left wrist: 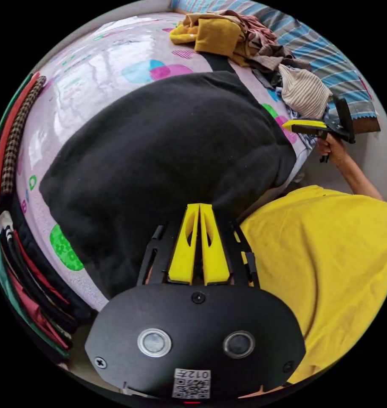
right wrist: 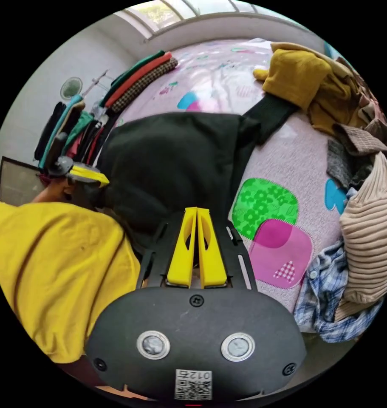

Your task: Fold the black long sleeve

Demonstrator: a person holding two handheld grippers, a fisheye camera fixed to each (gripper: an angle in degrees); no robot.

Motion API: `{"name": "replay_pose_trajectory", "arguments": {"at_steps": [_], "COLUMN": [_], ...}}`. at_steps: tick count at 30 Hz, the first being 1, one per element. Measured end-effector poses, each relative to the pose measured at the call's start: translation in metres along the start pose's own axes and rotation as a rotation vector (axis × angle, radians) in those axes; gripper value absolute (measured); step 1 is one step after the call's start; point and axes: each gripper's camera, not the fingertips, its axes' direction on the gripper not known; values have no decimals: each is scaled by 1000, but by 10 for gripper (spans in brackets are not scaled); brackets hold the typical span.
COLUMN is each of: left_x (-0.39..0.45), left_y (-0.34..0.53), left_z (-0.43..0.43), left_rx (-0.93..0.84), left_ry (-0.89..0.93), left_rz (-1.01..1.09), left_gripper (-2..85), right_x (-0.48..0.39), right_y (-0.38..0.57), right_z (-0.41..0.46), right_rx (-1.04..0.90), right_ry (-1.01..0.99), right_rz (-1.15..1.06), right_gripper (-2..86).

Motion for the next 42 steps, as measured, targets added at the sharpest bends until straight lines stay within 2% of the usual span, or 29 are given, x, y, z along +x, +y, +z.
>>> {"name": "replay_pose_trajectory", "arguments": {"at_steps": [2, 6, 9, 13, 16, 21, 25, 27, 30, 32, 35, 39, 42], "left_x": [16, 49, 87, 125, 127, 106, 93, 93, 92, 89, 72, 36, 4], "left_y": [-10, -47, -85, -115, -115, -115, -115, -115, -112, -100, -74, -41, -24], "left_z": [-24, -43, -38, 0, 21, 18, 18, 16, 4, -20, -45, -47, -27], "left_rx": [58, 103, 61, -116, -158, -134, -135, -129, -120, -61, 4, 6, -27], "left_ry": [-25, -19, -46, -118, -139, -19, 46, 41, 41, 6, 33, 38, 96], "left_rz": [28, 106, 229, 348, 318, 235, 196, 203, 212, 197, 152, 33, -55], "left_gripper": [4, 4, 3, 3, 3, 3, 2, 2, 1, 1, 1, 1, 1], "right_x": [39, 103, 140, 167, 173, 170, 128, 116, 121, 119, 96, 60, 55], "right_y": [-26, -69, -93, -110, -122, -138, -144, -145, -136, -115, -81, -49, -36], "right_z": [-27, -31, -22, -11, 2, -2, -5, -5, -26, -58, -74, -47, -8], "right_rx": [89, 140, 138, 115, 51, 27, 3, -16, 19, 112, 128, -2, -91], "right_ry": [-24, -165, -274, -378, -426, -271, -28, 27, -51, -196, -383, -399, -307], "right_rz": [114, 300, 430, 527, 517, 392, 121, 69, 135, 150, 106, 63, 114], "right_gripper": [9, 12, 20, 31, 28, 13, 9, 8, 6, 6, 5, 5, 3]}}
